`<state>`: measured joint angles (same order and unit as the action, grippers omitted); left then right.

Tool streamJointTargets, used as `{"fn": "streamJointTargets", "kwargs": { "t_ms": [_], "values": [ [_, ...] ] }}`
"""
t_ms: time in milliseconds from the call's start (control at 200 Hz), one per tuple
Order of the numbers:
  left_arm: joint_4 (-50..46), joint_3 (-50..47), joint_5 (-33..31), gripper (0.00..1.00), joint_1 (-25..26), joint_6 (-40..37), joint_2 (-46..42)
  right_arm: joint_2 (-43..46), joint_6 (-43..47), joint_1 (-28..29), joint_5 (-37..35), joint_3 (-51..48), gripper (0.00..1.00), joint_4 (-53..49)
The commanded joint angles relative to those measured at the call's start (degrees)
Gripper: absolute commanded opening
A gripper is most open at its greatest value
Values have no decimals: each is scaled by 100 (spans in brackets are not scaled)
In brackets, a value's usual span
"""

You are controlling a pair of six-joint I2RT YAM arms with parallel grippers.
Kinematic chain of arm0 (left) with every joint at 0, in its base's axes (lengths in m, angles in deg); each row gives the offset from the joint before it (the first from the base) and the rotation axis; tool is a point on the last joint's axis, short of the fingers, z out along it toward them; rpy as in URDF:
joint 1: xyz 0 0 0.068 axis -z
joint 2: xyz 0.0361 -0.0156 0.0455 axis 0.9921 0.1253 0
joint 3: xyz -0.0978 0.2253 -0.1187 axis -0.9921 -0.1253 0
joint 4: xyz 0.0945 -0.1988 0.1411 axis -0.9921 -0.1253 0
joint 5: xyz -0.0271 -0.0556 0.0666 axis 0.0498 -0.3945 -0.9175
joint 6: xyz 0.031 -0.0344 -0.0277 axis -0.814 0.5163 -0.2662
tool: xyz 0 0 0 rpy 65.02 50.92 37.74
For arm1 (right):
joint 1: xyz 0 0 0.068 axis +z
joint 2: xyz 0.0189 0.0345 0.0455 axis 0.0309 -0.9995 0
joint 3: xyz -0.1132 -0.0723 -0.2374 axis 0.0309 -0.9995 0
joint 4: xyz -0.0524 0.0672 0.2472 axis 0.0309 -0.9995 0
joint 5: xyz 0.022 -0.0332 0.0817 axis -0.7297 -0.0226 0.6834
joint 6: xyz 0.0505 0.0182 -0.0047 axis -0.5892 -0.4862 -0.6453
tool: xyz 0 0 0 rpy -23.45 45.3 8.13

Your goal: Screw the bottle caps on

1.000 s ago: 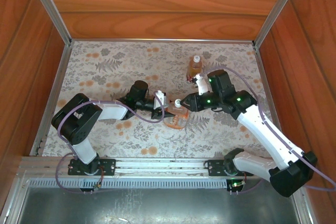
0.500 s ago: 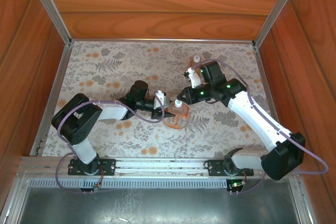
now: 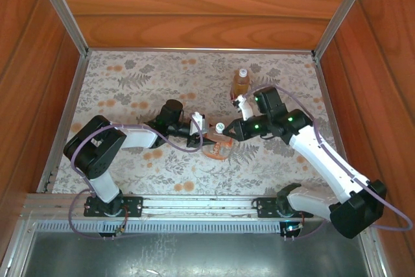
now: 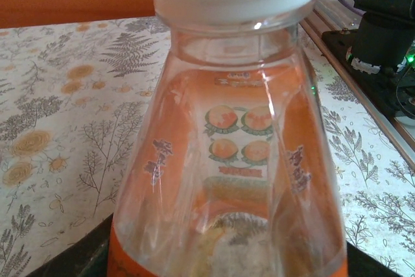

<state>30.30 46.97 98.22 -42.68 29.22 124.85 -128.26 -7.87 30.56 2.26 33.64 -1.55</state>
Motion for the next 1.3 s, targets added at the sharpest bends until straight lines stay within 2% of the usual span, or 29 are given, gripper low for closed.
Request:
{"fn": "streamJointTargets", "kwargs": {
  "t_ms": [0, 120, 190, 250, 325, 435, 575, 660, 830, 1104, 1194, 1294],
  "values": [
    [-1151, -243, -257, 52, 21, 178, 301, 218, -191, 27, 127, -78, 14, -221],
    [-1152, -243, -250, 52, 18, 179, 287, 110, -196, -24, -286, 110, 24, -138],
    [-1157, -252, -251, 52, 14, 176, 277, -39, -189, -65, -325, 227, 33, 12],
    [-1152, -260, -262, 52, 14, 179, 253, -204, -143, -92, -353, 337, 36, 104],
    [-1153, -261, -260, 52, 19, 172, 239, -451, -57, -121, -395, 514, 36, 144],
    [-1162, -243, -208, 52, 15, 179, 278, -748, 18, -162, -352, 747, 25, 157],
    [-1162, -243, -217, 52, 19, 177, 287, -937, 95, -175, -51, 868, 19, 148],
    [-1163, -230, -157, 52, 5, 195, 285, -892, 134, -176, 161, 741, 12, 102],
    [-1165, -218, -142, 52, 5, 205, 290, -537, -48, -107, 619, 77, 9, 184],
    [-1161, -217, -243, 52, 10, 205, 305, 240, -388, -51, 498, -579, 9, 395],
    [-1166, -226, -451, 52, 9, 221, 234, 282, -245, -50, 341, -459, 15, 359],
    [-1156, -271, -812, 52, 9, 189, 27, 299, 220, -56, -72, -222, 26, 282]
  ]
}}
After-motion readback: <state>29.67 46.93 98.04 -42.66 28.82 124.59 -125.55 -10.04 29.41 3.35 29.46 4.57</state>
